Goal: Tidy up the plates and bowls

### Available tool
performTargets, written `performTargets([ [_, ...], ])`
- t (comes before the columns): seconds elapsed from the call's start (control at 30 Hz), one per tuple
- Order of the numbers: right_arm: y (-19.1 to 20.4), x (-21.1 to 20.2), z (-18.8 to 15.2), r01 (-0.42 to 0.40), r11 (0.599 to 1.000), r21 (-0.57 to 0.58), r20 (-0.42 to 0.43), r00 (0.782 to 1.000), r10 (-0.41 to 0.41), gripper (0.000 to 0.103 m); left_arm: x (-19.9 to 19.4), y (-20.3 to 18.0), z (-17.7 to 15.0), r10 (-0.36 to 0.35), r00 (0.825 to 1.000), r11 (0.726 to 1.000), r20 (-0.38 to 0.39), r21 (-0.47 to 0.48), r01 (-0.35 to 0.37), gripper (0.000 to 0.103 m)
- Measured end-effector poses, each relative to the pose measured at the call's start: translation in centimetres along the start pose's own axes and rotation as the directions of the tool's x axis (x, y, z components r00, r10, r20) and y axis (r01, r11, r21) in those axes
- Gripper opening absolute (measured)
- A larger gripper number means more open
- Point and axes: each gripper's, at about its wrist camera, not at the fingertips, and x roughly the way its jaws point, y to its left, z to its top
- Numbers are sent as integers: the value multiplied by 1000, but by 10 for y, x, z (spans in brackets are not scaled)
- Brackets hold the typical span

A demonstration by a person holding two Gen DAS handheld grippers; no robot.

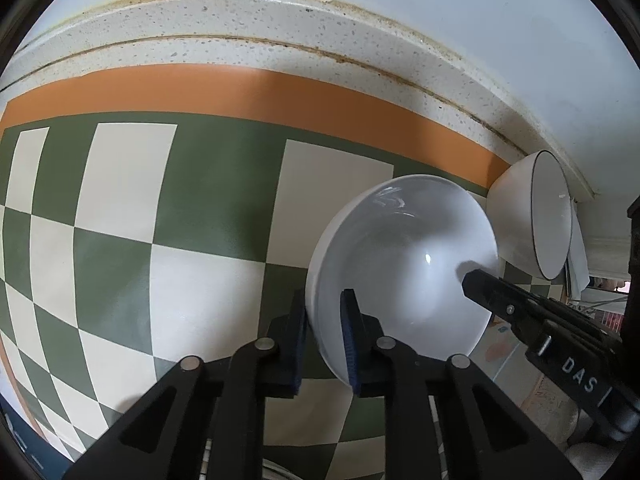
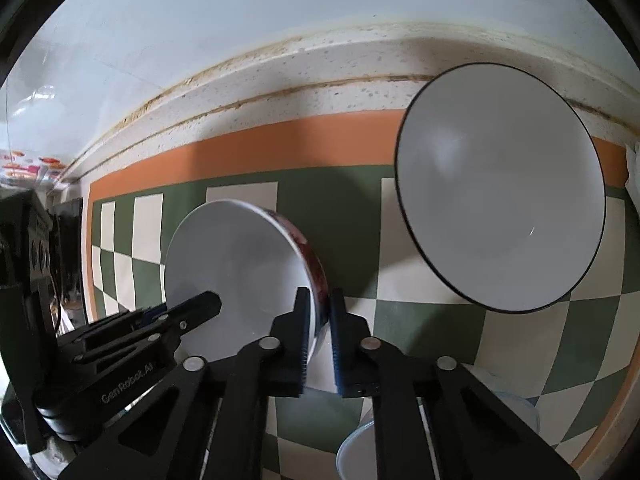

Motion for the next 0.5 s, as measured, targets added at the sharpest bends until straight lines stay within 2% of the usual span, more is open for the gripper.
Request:
performTargets([
  [0.13, 6, -8, -5, -2, 1000, -9, 20, 1000, 3, 8, -18, -4, -9, 13, 999, 1000, 43, 19, -14, 14],
  [0.33, 14, -49, -24, -22, 1000, -20, 80, 997, 24, 8, -62, -20, -32, -3, 995, 997, 102, 74, -4, 14],
  [0.5, 12, -93, -61, -42, 999, -21, 130, 991, 44, 9, -95, -36, -55, -5, 990, 990, 141, 142, -16, 14],
])
